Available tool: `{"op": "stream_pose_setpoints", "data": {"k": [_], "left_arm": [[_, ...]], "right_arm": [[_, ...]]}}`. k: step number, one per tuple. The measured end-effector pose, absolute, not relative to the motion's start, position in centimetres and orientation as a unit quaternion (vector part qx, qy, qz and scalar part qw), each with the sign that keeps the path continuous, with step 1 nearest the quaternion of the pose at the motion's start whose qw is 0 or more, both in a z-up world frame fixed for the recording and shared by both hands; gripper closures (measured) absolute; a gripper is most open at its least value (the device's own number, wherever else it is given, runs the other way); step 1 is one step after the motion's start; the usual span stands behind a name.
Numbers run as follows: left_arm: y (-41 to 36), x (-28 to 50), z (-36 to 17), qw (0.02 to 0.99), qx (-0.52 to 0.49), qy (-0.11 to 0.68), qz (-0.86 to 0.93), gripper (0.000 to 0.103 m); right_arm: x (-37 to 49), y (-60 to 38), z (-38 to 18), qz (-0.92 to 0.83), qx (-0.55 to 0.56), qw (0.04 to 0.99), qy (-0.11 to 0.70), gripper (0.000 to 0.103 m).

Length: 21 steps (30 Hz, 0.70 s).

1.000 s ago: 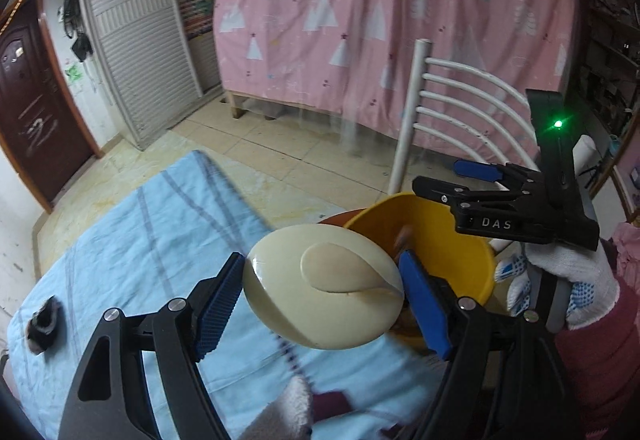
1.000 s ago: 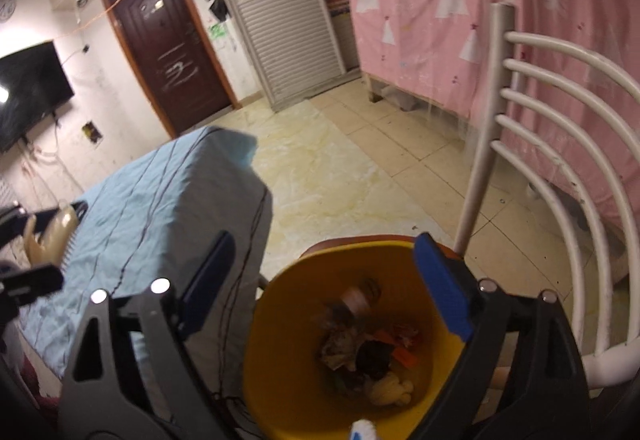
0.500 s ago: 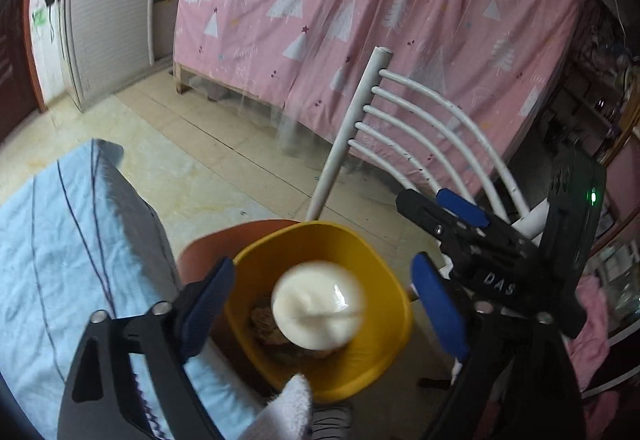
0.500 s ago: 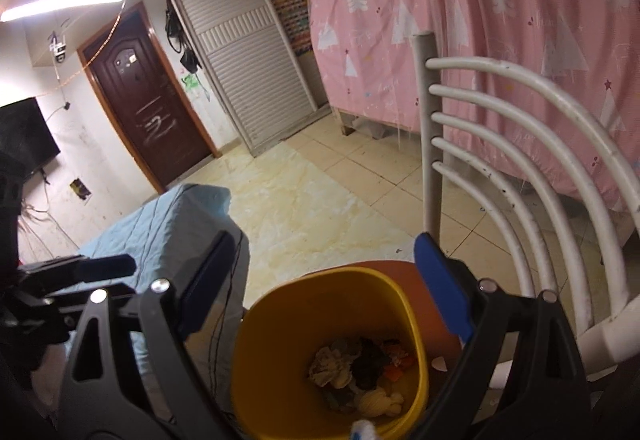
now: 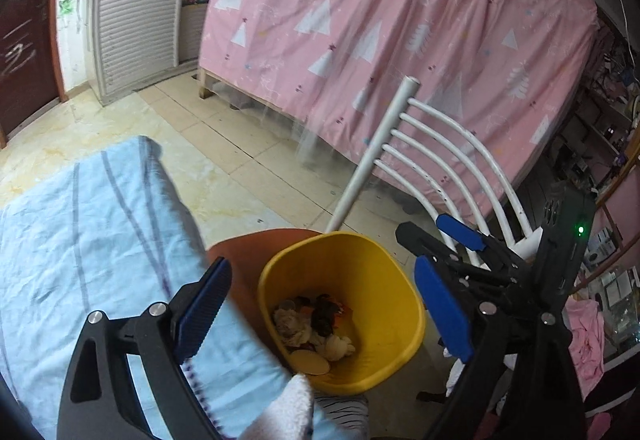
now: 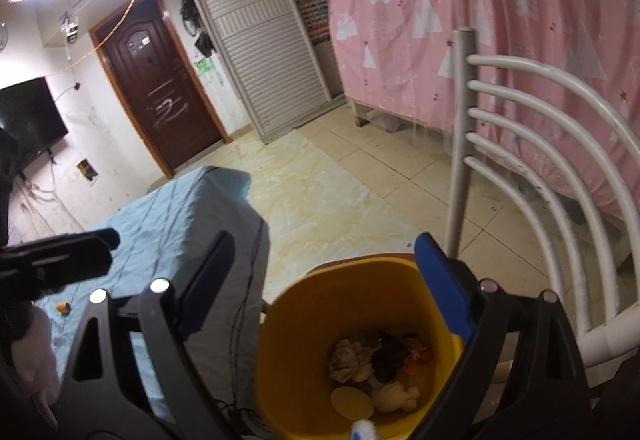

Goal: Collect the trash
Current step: 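Move both open grippers back to the bed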

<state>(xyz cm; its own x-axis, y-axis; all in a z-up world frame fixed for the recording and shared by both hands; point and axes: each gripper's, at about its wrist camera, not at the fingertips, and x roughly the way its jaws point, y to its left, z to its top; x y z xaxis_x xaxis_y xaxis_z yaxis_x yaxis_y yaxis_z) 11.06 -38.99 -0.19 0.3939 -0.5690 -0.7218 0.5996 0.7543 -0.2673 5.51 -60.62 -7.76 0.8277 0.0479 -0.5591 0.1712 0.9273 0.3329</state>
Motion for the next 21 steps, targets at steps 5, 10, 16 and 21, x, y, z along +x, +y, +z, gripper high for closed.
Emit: {"op": "stream_pose_setpoints", "data": {"k": [5,10,16,21], "left_arm": [[-35.3,11.7,1.0,0.854,0.015,0.410,-0.321,0.019],[-30.8,12.6,1.8,0.890,0.059,0.377,-0.251,0.019],[-24.5,15.1,2.4,0.907,0.040,0.377,-0.183,0.017],[-19.4,16.9,3.0,0.916,0.032,0.375,-0.139,0.014]], "right_arm": [[6.7,-57.4,-7.4,-0.005,0.168,0.939,0.300,0.011],[8.1,-53.5,-6.8,0.028,0.146,0.940,0.308,0.011],[9.8,-48.9,-6.3,0.061,0.119,0.938,0.320,0.011],[10.8,-44.8,-5.6,0.088,0.095,0.936,0.328,0.011]]}}
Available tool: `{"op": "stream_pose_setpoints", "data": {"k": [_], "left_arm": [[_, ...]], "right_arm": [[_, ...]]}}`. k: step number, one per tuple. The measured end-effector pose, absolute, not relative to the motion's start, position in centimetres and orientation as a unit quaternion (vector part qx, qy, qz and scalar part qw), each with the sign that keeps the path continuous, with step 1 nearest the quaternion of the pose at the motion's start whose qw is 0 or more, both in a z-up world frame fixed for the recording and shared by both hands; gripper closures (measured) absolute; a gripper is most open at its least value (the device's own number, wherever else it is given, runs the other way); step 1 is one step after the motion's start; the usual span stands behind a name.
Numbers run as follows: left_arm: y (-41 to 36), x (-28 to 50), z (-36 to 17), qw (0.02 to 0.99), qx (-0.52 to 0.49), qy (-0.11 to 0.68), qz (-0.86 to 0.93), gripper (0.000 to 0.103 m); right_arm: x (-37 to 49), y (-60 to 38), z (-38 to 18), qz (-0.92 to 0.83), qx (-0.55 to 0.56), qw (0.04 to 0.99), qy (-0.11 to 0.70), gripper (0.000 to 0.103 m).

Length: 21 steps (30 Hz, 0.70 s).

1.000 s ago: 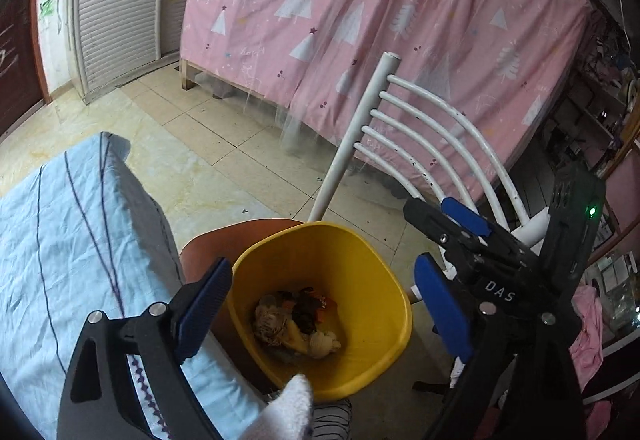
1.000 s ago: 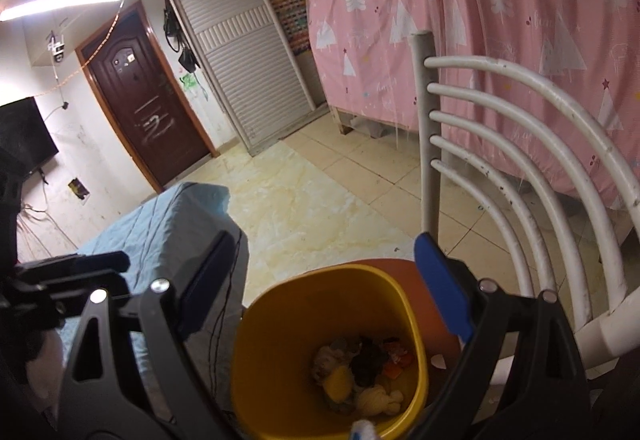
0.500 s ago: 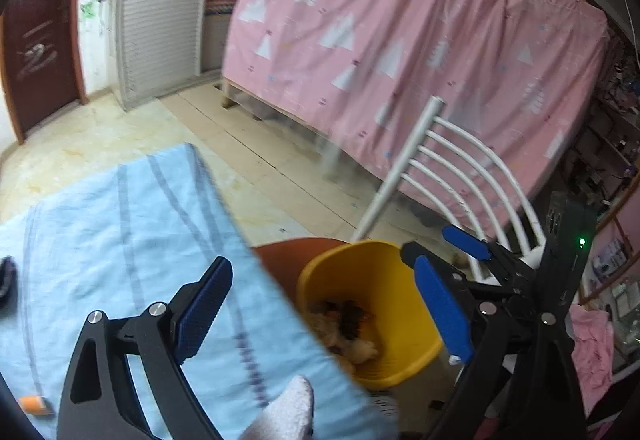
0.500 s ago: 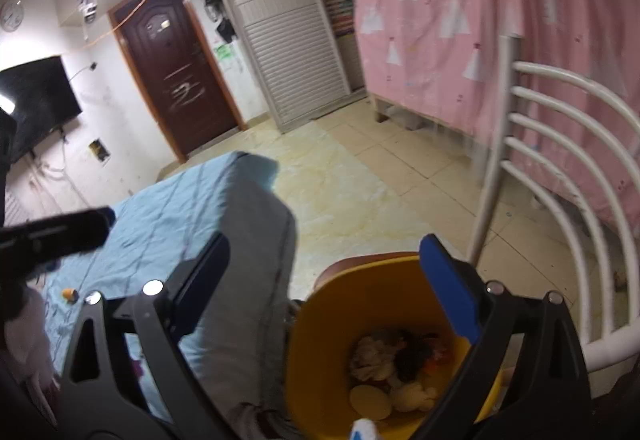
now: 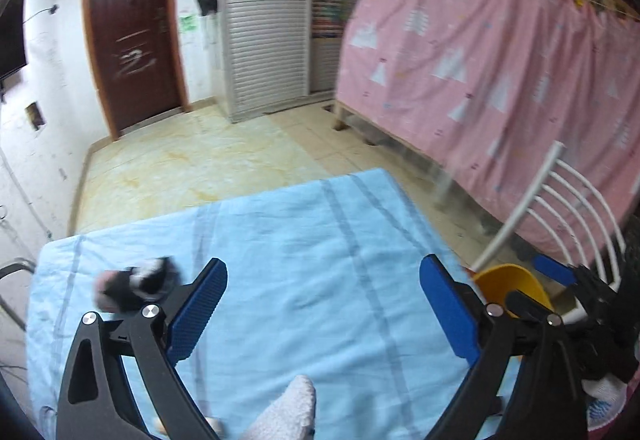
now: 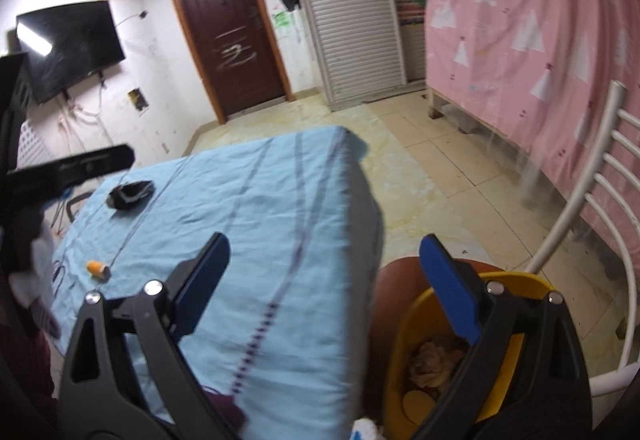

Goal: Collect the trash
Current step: 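Move both open grippers back to the bed, then grasp the black-and-white sock with left gripper while right gripper grasps orange thread spool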

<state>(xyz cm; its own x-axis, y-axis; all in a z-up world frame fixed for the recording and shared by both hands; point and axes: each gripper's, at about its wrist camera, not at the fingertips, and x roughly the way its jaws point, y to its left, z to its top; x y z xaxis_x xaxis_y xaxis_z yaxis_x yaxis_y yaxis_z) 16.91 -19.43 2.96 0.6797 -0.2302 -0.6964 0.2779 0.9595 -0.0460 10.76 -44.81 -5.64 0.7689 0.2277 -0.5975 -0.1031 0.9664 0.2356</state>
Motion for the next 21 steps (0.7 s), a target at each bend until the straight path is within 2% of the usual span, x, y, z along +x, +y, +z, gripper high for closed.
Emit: {"op": "stream_pose_setpoints", "data": {"k": [10,21], "left_arm": [[-9.9,20.8,1.7,0.912,-0.001,0.403,-0.075,0.012],[-3.7,23.2,-2.1,0.894,-0.032,0.444,-0.055,0.012]], "right_arm": [[12.5,-36.0,-4.9,0.164,0.057,0.921,0.348,0.010],[13.2,-28.9,-5.6,0.217,0.018,0.899,0.379,0.010]]}}
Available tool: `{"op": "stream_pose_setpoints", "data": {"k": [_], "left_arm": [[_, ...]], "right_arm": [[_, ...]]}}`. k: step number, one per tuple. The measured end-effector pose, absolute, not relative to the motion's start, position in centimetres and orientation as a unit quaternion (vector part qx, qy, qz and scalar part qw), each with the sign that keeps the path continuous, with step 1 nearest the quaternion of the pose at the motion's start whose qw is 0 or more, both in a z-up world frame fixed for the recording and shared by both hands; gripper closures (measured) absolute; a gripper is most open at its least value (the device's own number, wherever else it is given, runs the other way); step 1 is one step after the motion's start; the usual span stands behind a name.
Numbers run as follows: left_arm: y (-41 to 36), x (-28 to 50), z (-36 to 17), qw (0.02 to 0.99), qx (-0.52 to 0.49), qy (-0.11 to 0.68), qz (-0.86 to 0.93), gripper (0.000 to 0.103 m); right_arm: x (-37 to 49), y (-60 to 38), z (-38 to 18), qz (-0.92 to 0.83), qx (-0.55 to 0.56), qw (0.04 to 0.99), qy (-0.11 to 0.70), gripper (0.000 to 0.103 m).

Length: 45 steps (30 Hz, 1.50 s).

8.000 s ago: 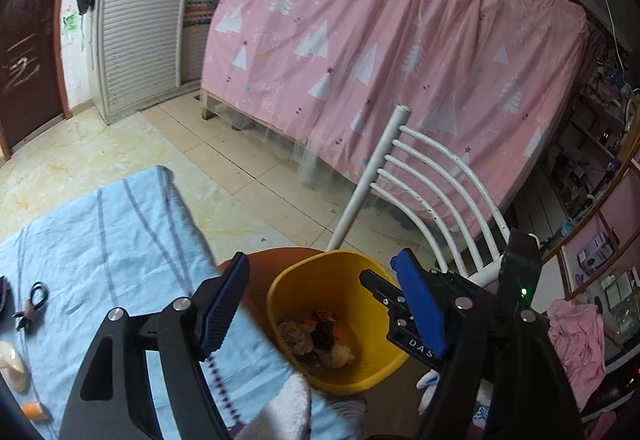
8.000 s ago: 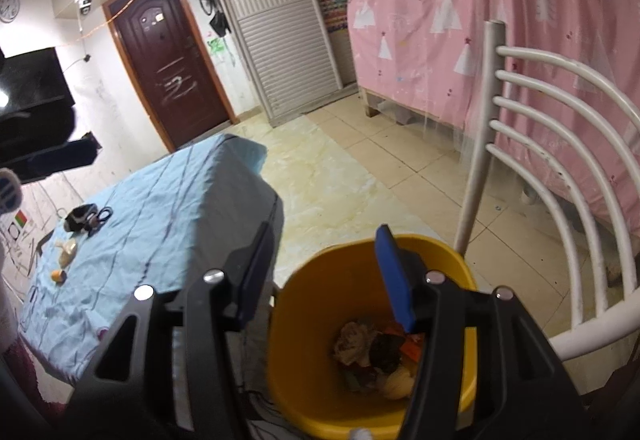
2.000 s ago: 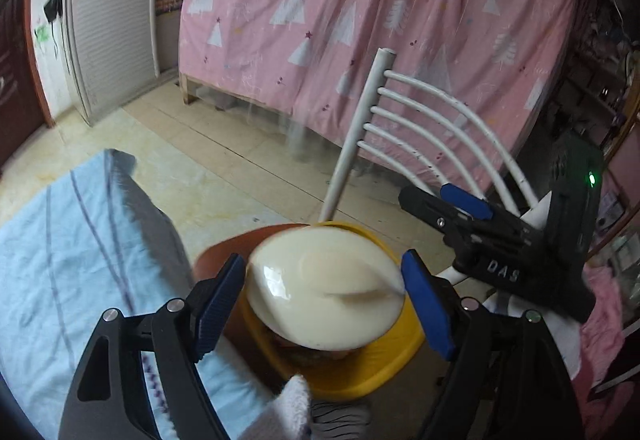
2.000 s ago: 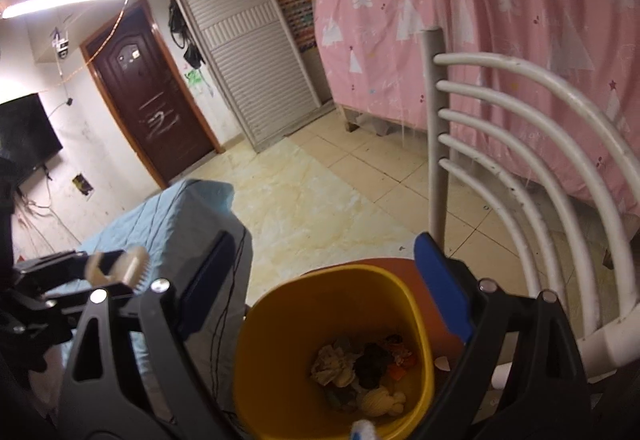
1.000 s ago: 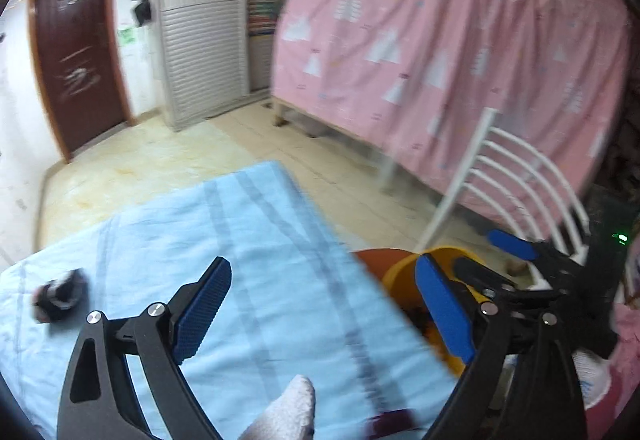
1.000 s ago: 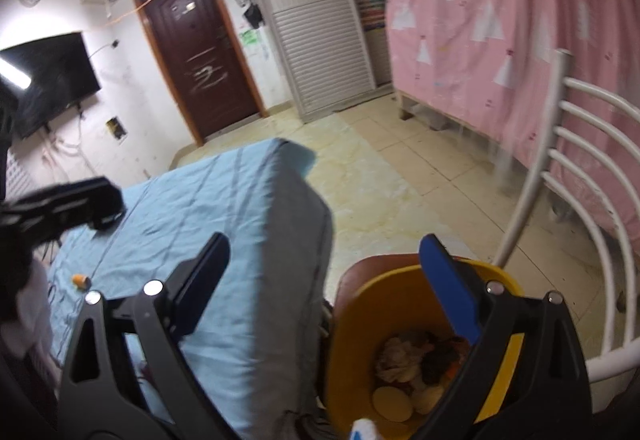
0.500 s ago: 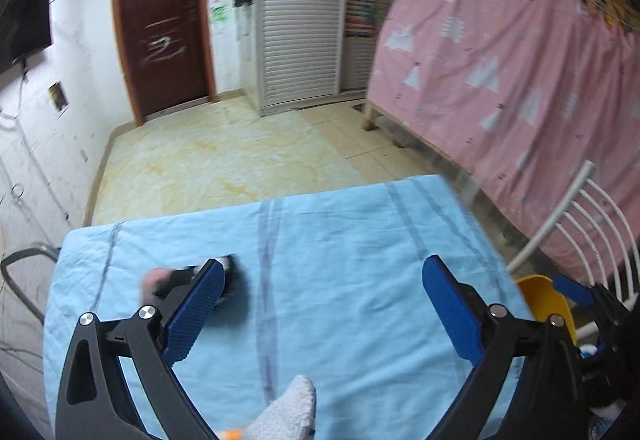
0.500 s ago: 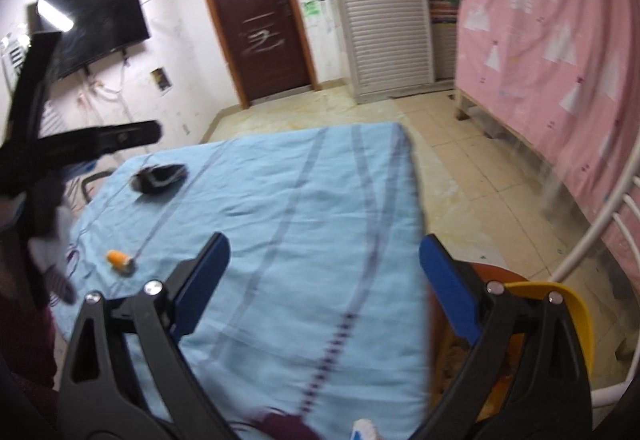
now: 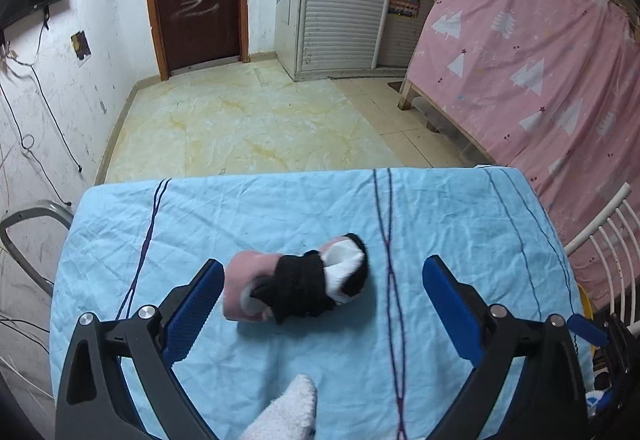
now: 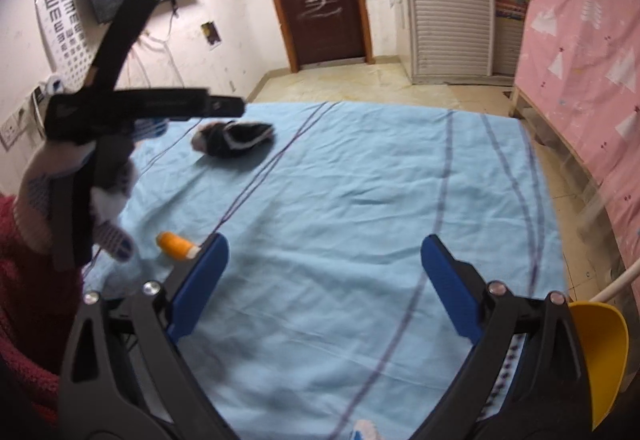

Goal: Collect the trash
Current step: 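Grasp the black-and-white sock with left gripper while right gripper grasps orange thread spool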

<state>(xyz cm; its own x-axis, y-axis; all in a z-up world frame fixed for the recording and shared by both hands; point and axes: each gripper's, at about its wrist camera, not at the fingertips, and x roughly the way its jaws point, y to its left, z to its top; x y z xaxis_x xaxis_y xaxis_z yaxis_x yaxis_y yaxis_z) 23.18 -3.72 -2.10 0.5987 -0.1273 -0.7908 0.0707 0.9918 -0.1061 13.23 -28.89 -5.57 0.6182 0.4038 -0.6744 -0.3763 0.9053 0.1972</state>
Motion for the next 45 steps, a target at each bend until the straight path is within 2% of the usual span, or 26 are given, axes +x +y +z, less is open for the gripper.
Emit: {"op": "stream_pose_setpoints", "data": {"k": [17,19,21,23,30,34,43,44,45], "left_arm": [[-1.6,25.6,-5.8,0.870,-0.067,0.484,-0.063,0.012],[-1.3,25.7,-5.9,0.869,-0.074,0.485,-0.063,0.017],[-0.7,25.7,-5.9,0.870,-0.082,0.484,-0.052,0.034],[0.1,25.9,-5.9,0.869,-0.091,0.484,-0.042,0.046],[1.6,25.8,-5.9,0.868,-0.126,0.479,-0.036,0.064],[2.6,25.7,-5.8,0.869,-0.151,0.470,-0.035,0.065],[4.1,25.2,-5.3,0.872,-0.187,0.450,-0.050,0.065],[4.1,25.2,-5.3,0.871,-0.190,0.449,-0.053,0.065],[4.1,25.2,-5.3,0.872,-0.192,0.447,-0.056,0.065]], "right_arm": [[14.2,-22.1,-7.2,0.272,-0.022,0.869,0.413,0.010],[14.2,-21.4,-7.3,0.278,-0.030,0.866,0.415,0.010],[14.1,-20.8,-7.3,0.287,-0.037,0.863,0.415,0.010],[13.8,-20.1,-7.4,0.296,-0.042,0.859,0.417,0.010],[12.9,-17.5,-7.4,0.323,-0.072,0.846,0.418,0.010],[12.4,-16.4,-7.5,0.322,-0.100,0.842,0.421,0.010],[12.2,-15.3,-7.6,0.311,-0.139,0.842,0.419,0.052],[12.0,-15.2,-7.6,0.312,-0.143,0.842,0.416,0.065],[12.0,-15.0,-7.5,0.313,-0.146,0.843,0.413,0.071]]}}
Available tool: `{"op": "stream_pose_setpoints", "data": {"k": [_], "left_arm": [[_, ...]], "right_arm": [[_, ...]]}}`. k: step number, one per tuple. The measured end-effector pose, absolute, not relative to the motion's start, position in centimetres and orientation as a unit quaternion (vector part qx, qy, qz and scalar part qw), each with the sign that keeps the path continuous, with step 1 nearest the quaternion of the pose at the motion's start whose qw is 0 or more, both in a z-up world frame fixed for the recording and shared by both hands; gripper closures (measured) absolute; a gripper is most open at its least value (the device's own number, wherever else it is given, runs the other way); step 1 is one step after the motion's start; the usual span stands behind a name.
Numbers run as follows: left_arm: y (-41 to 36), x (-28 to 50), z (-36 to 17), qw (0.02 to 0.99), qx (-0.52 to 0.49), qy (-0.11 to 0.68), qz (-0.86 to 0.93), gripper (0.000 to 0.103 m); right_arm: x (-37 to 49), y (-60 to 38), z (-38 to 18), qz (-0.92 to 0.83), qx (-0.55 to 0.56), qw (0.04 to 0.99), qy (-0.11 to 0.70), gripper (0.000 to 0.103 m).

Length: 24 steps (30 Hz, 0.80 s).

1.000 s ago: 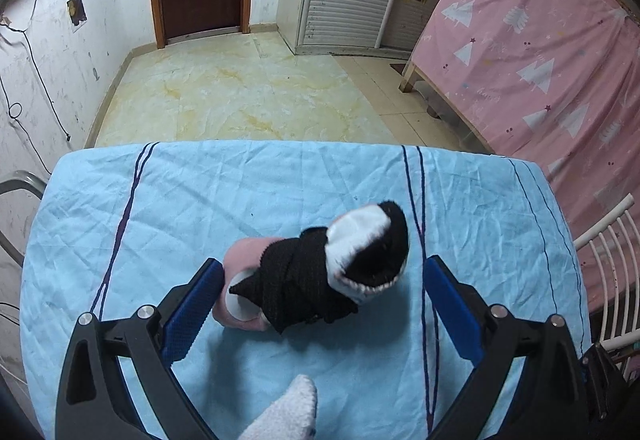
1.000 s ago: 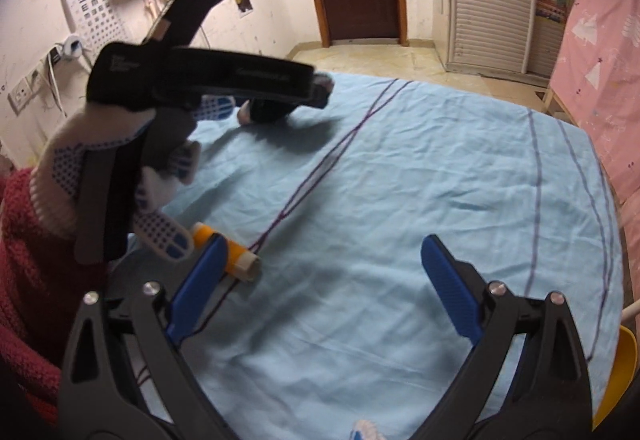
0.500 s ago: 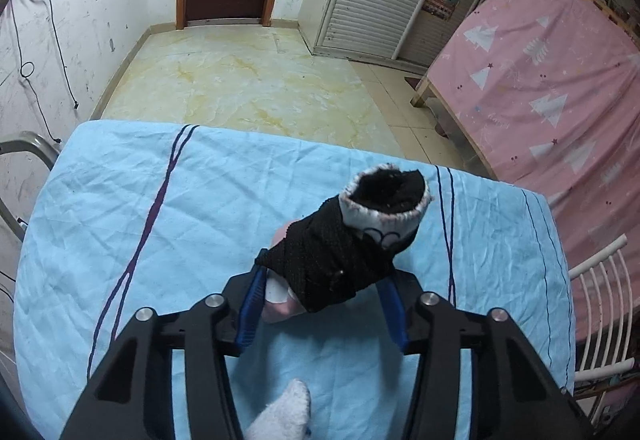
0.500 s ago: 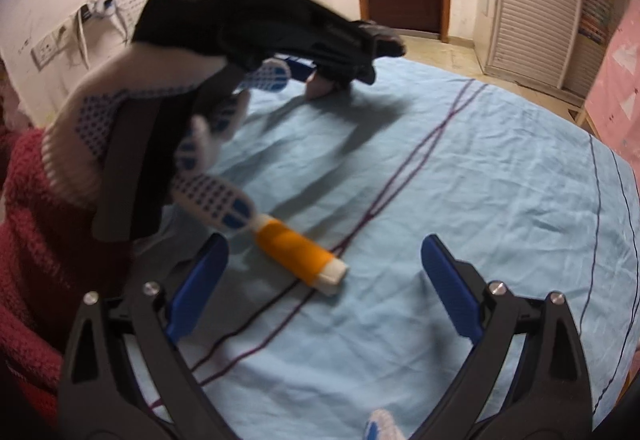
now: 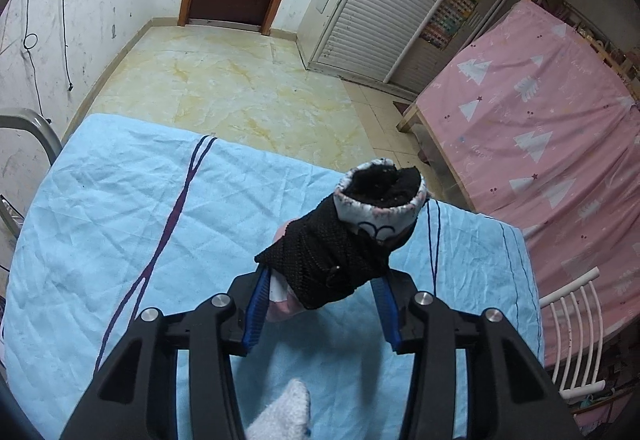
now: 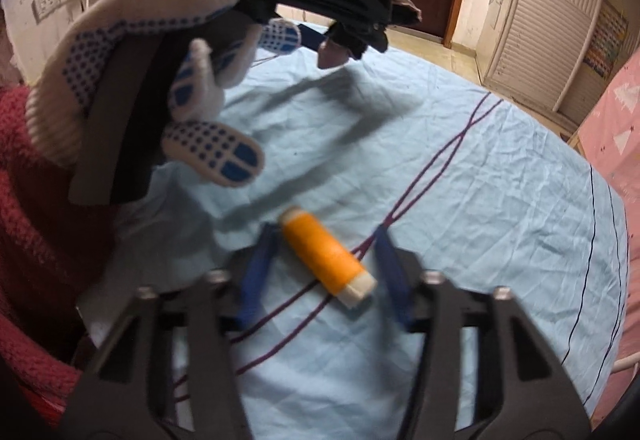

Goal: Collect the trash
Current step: 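Grasp the black-and-white sock with left gripper while right gripper grasps orange thread spool, then carry the sock and thread spool over to the yellow bucket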

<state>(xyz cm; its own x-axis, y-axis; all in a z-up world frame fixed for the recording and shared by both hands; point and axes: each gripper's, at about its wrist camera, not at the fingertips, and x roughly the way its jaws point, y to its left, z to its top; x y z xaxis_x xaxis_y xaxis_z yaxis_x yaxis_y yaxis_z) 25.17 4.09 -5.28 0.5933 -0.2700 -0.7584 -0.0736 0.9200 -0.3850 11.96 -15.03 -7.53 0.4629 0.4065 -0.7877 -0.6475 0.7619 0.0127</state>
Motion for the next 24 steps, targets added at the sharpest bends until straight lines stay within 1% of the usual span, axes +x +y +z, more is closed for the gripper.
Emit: {"op": "stream_pose_setpoints", "data": {"k": [1,2,12,24], "left_arm": [[4.2,25.1,-5.3,0.872,-0.193,0.446,-0.059,0.065],[4.2,25.0,-5.2,0.873,-0.195,0.442,-0.062,0.065],[2.0,22.6,-2.9,0.897,-0.174,0.395,-0.097,0.065],[-1.5,20.0,-1.2,0.908,-0.138,0.379,-0.117,0.065]], "right_arm": [[11.8,-14.9,-7.4,0.307,-0.153,0.845,0.409,0.082],[12.0,-14.3,-7.5,0.303,-0.157,0.847,0.408,0.087],[12.4,-18.1,-6.3,0.289,-0.103,0.865,0.398,0.087],[12.6,-25.4,-4.5,0.241,-0.044,0.898,0.367,0.086]]}}
